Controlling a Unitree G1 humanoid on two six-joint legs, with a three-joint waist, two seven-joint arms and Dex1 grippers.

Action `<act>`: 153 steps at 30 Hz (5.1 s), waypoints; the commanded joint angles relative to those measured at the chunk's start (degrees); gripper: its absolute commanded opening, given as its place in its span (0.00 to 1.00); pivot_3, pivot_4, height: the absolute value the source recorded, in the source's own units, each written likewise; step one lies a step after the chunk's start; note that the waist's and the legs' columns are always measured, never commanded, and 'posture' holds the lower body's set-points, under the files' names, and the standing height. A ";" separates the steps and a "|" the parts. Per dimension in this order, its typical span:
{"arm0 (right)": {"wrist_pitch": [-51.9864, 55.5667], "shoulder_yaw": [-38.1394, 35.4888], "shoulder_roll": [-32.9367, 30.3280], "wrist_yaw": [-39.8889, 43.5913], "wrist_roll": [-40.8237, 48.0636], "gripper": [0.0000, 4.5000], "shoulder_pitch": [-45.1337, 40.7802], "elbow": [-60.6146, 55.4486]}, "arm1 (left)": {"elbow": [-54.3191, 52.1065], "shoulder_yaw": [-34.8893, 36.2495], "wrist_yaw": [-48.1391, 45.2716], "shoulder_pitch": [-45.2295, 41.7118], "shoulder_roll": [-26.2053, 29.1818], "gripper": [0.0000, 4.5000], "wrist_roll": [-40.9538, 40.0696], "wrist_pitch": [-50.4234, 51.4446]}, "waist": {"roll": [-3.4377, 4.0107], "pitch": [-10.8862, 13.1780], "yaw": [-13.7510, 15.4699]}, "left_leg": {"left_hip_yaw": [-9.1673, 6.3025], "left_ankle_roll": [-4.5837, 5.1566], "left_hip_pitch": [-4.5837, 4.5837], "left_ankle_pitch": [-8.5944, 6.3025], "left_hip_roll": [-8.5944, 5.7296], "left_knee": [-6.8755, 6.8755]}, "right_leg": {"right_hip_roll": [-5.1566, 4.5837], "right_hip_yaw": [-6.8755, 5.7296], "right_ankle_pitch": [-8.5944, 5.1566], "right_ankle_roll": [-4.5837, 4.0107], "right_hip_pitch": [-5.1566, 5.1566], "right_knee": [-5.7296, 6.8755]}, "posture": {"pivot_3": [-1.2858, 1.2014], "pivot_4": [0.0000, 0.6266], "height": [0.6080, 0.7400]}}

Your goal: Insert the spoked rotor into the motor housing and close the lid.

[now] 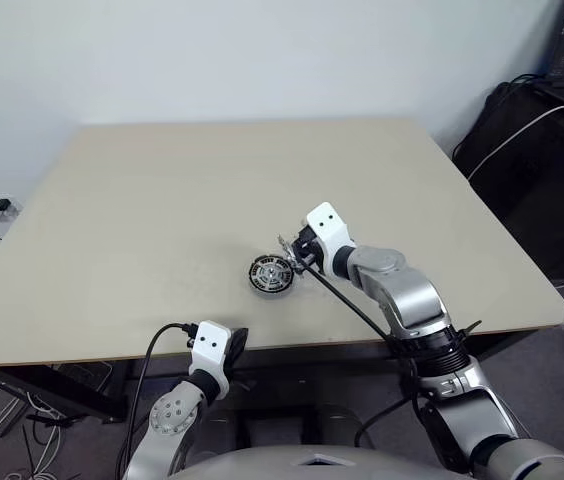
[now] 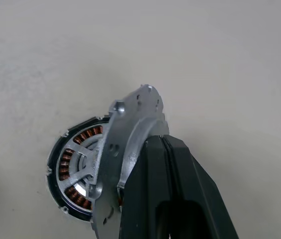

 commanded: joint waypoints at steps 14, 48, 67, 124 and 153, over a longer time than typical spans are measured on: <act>-4.38 3.75 7.82 -1.22 0.42 0.01 -3.21 12.43 | 2.99 0.30 -0.52 -1.16 -0.31 0.00 0.15 -4.10 | 0.02 -0.03 -0.02 | 0.01 -0.01 0.04 0.01 -0.01 0.00 | 0.00 0.01 0.01 0.01 0.05 0.03 | 0.52 0.00 1.00; -39.29 6.05 -4.43 23.74 -1.53 1.00 -6.95 28.04 | -4.61 0.10 0.44 -0.67 -0.18 0.00 0.00 1.70 | 0.00 -0.03 0.03 | 0.02 0.04 0.12 0.05 0.00 0.02 | 0.04 0.01 0.01 0.01 0.13 0.03 | 0.52 0.00 1.00; -40.10 5.20 -0.16 28.81 -2.27 1.00 -15.14 45.45 | -4.63 1.11 2.10 0.89 -0.09 0.00 0.14 0.02 | 0.02 -0.04 -0.01 | 0.05 0.09 0.15 0.09 0.00 0.02 | 0.04 0.03 0.03 0.02 0.16 0.06 | 0.52 0.00 1.00; -33.81 2.43 4.37 12.50 -7.41 0.73 -12.10 46.23 | -6.95 0.72 1.94 0.95 -0.40 0.00 -0.20 2.23 | 0.34 -0.30 -0.01 | 0.12 -0.01 0.29 0.17 0.00 0.03 | 0.01 0.14 0.12 0.08 0.23 0.13 | 0.52 0.00 1.00; -33.04 5.94 3.27 14.32 -10.35 0.73 -12.16 47.03 | -7.21 1.20 3.04 -0.37 -0.99 0.00 0.40 0.98 | 0.49 -0.45 0.07 | 0.08 0.00 0.53 0.15 0.01 0.03 | -0.02 0.11 0.12 0.08 0.49 0.10 | 0.52 0.00 1.00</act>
